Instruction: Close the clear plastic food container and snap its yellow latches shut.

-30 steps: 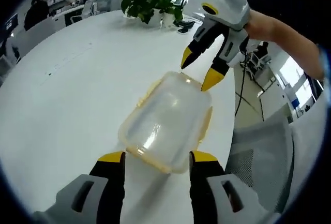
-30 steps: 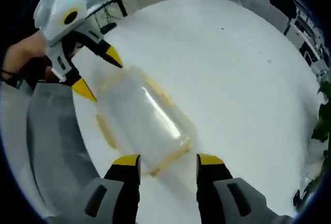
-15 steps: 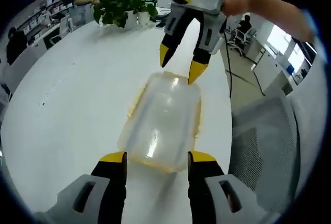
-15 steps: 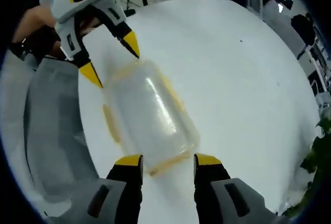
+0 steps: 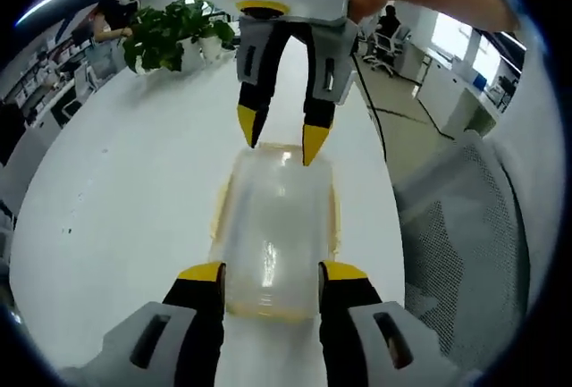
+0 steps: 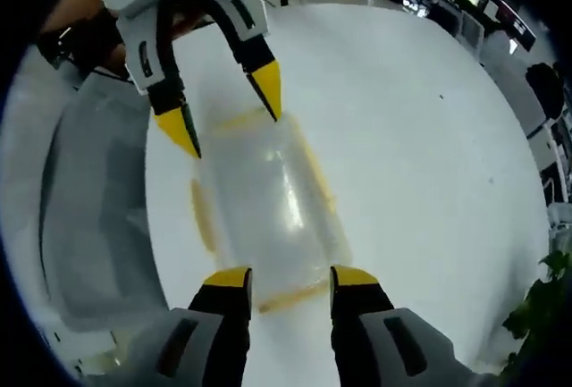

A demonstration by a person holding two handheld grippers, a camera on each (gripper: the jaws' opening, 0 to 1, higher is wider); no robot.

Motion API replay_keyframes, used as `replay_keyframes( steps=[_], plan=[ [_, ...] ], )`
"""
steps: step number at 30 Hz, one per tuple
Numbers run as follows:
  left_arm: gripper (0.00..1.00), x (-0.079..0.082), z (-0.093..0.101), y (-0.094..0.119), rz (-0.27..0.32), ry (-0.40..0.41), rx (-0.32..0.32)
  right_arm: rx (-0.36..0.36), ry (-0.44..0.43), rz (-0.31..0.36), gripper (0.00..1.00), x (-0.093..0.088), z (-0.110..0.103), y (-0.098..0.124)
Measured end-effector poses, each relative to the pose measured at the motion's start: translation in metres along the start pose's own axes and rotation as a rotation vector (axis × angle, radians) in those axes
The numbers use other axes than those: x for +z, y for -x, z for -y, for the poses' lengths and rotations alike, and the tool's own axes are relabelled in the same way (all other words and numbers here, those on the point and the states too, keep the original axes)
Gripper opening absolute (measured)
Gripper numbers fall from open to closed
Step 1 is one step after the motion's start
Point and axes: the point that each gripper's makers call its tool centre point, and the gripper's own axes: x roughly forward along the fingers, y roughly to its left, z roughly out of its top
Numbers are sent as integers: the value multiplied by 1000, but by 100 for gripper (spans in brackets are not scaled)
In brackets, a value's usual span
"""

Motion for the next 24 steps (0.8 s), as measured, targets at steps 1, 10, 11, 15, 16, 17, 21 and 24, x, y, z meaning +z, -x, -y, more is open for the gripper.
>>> replay_keyframes(
  steps=[1, 10, 11, 15, 16, 17, 21, 24],
  plan=[
    [40, 2, 0, -1, 9, 0, -3, 1, 11, 3, 32, 1, -1, 0],
    [39, 13, 4, -11, 28, -18, -18, 22, 53, 26, 30, 16, -6, -7],
    [39, 15, 4, -12, 36, -16, -22, 25, 57, 33, 30, 19, -7, -8],
    [40, 24, 2, -15, 64, 11, -21, 34, 71, 36, 30, 25, -10, -12],
    [40, 25, 3, -16, 66, 14, -22, 40, 70, 45, 30, 28, -11, -13],
    [40, 26, 3, -16, 67, 14, -23, 41, 72, 46, 30, 29, -12, -13],
    [40, 31, 3, -19, 75, 20, -27, 48, 78, 54, 30, 32, -13, -16],
    [40, 32, 4, -21, 74, 14, -30, 50, 81, 58, 30, 34, -13, -17]
  ],
)
